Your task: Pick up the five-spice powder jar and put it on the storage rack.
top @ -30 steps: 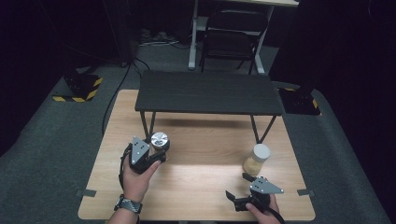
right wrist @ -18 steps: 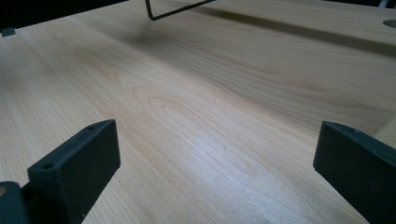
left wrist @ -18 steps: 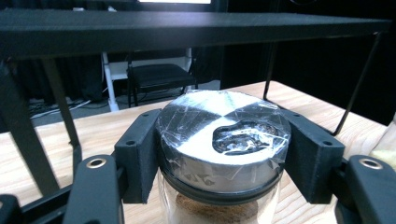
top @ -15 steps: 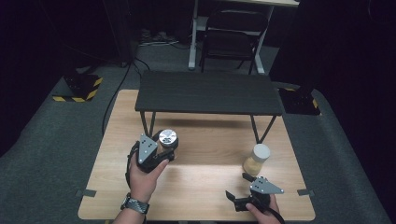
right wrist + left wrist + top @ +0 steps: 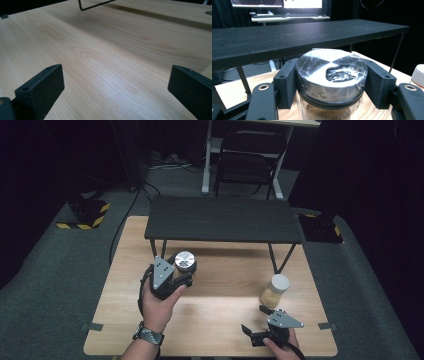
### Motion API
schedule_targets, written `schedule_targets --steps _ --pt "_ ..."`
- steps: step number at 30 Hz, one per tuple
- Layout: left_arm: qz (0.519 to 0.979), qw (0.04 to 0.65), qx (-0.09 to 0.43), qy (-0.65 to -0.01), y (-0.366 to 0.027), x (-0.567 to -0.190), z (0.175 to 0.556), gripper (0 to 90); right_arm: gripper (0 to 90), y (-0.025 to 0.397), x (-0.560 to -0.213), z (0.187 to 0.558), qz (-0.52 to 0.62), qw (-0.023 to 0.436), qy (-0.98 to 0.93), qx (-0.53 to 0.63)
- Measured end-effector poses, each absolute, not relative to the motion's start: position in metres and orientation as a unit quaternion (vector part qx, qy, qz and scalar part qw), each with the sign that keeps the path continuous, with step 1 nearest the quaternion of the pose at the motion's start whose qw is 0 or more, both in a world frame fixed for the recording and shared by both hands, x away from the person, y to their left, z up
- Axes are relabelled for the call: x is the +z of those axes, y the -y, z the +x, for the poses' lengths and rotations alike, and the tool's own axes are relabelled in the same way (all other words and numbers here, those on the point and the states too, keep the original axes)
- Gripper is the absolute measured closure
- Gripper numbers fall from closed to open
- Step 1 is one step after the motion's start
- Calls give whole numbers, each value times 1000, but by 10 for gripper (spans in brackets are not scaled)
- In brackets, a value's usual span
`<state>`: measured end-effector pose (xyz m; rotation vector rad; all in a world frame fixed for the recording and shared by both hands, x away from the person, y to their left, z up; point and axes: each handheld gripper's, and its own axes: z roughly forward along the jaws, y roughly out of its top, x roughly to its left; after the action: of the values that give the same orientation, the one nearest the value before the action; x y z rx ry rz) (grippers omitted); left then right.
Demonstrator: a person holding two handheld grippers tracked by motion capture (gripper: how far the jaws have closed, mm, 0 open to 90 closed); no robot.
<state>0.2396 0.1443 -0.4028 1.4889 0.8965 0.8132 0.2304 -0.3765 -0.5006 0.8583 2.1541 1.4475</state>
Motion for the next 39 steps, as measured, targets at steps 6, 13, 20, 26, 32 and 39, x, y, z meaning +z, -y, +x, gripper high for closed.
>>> schedule_targets --steps 6,13,20,26,32,39 --pt "634 574 351 -381 -141 -391 242 349 0 376 -501 230 307 203 -772 518" --pt "627 579 363 -374 -138 -368 246 349 0 377 -501 231 306 203 -772 518" --pt "623 578 375 -371 -135 -352 252 349 0 377 -501 230 305 204 -772 519" --pt "617 580 377 -376 -134 -339 260 349 0 377 -501 230 304 203 -772 520" --pt "612 581 382 -378 -132 -328 267 349 0 377 -501 230 303 203 -773 520" --pt "607 577 389 -384 -130 -319 274 349 0 377 -501 230 302 203 -773 519"
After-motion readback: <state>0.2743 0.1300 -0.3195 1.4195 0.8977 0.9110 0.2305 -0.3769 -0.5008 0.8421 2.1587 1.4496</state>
